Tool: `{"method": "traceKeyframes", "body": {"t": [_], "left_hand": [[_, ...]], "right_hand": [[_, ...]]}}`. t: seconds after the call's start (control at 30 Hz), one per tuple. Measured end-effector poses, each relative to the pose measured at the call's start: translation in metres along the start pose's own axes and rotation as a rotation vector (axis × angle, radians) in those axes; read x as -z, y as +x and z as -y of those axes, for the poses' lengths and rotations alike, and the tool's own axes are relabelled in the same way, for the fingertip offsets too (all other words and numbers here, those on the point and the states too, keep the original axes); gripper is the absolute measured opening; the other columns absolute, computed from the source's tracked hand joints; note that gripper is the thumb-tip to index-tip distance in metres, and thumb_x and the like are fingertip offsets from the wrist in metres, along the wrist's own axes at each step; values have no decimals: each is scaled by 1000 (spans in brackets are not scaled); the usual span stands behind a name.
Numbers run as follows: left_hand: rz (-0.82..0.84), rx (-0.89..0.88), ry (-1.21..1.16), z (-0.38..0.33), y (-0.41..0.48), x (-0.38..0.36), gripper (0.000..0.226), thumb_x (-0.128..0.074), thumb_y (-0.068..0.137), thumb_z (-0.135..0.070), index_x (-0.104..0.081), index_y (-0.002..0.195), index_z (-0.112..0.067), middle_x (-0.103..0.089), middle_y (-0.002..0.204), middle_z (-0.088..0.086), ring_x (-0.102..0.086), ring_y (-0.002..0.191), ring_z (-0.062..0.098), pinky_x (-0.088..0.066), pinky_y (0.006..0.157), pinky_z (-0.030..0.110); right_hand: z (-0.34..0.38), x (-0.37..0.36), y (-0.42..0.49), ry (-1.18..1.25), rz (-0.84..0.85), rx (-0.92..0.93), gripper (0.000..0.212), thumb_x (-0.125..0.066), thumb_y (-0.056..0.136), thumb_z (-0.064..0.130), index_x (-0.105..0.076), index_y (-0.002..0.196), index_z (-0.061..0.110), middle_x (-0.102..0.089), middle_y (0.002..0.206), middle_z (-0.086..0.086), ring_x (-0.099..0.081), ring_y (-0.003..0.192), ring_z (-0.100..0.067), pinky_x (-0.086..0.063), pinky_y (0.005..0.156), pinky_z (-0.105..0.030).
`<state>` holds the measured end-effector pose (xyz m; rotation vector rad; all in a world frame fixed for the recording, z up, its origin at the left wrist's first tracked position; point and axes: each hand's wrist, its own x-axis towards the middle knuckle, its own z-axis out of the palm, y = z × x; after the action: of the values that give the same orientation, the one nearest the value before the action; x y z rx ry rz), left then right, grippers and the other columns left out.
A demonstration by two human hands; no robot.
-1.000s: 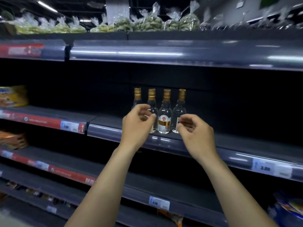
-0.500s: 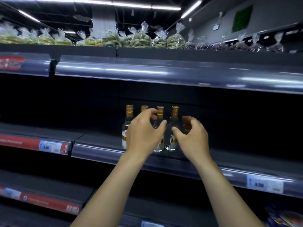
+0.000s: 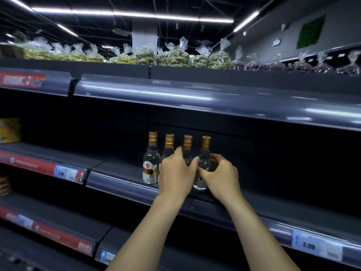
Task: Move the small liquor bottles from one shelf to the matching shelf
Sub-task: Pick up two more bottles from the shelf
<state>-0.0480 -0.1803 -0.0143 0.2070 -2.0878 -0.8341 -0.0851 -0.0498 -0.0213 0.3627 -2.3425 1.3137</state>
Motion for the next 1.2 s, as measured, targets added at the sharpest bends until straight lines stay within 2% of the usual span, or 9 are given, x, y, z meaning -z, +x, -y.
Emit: {"method": "traceKeyframes", "body": {"t": [0.1, 0.17, 0.3, 0.47, 0.6, 0.73, 0.93, 1.1, 1.2], "left_hand": [[-18, 6, -15, 1, -2, -2, 45, -78, 87, -40, -68, 120, -10, -77, 96, 2, -72, 92, 19, -57, 78, 30], [-17, 18, -45, 0, -2, -2, 48, -78, 87, -40, -69, 125, -12, -76, 104, 0, -70, 99, 17, -57, 87, 33], [-31, 24, -100, -6, -6, -2, 39, -79, 86, -39, -74, 115, -14, -73, 89, -8, -67, 85, 11, -55, 77, 28], [-39, -31, -164, -19, -16, 6, 33, -82, 81, -43, -75, 106, -23, -70, 84, -17, -65, 79, 2, -50, 68, 17], [-34, -47, -232, -36, -17, 21, 33, -78, 76, -56, -72, 102, -35, -68, 85, -14, -55, 83, -6, -43, 66, 14], [74, -44, -451, -51, -26, 36, 24, -82, 78, -49, -69, 95, -39, -72, 79, -19, -68, 77, -1, -57, 71, 26], [243, -95, -570, -60, -68, 41, 22, -85, 78, -42, -70, 94, -42, -71, 80, -26, -66, 82, -12, -50, 71, 7], [463, -107, -684, -91, -127, 27, 21, -85, 79, -41, -72, 94, -37, -73, 84, -24, -68, 86, -8, -58, 78, 22], [620, -84, -740, -120, -169, 15, 20, -86, 76, -40, -74, 91, -36, -76, 86, -22, -70, 88, -6, -61, 82, 33]], "right_hand": [[-3, 0, -1, -29, 6, -14, 55, -88, 72, 51, -70, 118, 27, -70, 73, 16, -62, 66, 8, -41, 49, -2], [-4, 2, -2, -32, -29, 2, 50, -90, 71, 49, -72, 111, 27, -67, 68, 19, -60, 65, 9, -40, 51, -1], [-10, 11, -11, 44, -61, 25, 33, -91, 71, 41, -64, 90, 40, -69, 64, 14, -64, 72, 9, -44, 56, -4], [-7, 33, -24, 87, -129, 43, 34, -90, 73, 38, -71, 101, 33, -71, 70, 12, -66, 72, 5, -46, 58, -6], [7, 53, -41, 89, -203, 63, 25, -90, 72, 41, -68, 84, 39, -71, 77, 22, -67, 69, 0, -48, 57, -9], [23, 74, -67, 28, -306, 52, 30, -90, 71, 40, -61, 75, 45, -69, 79, 29, -66, 71, 3, -45, 59, -5], [18, 111, -130, -69, -393, -24, 32, -89, 73, 41, -67, 96, 38, -70, 74, 16, -67, 78, -3, -52, 71, -20], [-1, 156, -193, -109, -492, -78, 34, -90, 73, 36, -61, 83, 51, -71, 83, 24, -68, 78, 1, -54, 66, -13], [-17, 195, -232, -135, -539, -129, 31, -90, 73, 35, -67, 88, 49, -75, 80, 18, -71, 75, -2, -58, 70, -22]]}}
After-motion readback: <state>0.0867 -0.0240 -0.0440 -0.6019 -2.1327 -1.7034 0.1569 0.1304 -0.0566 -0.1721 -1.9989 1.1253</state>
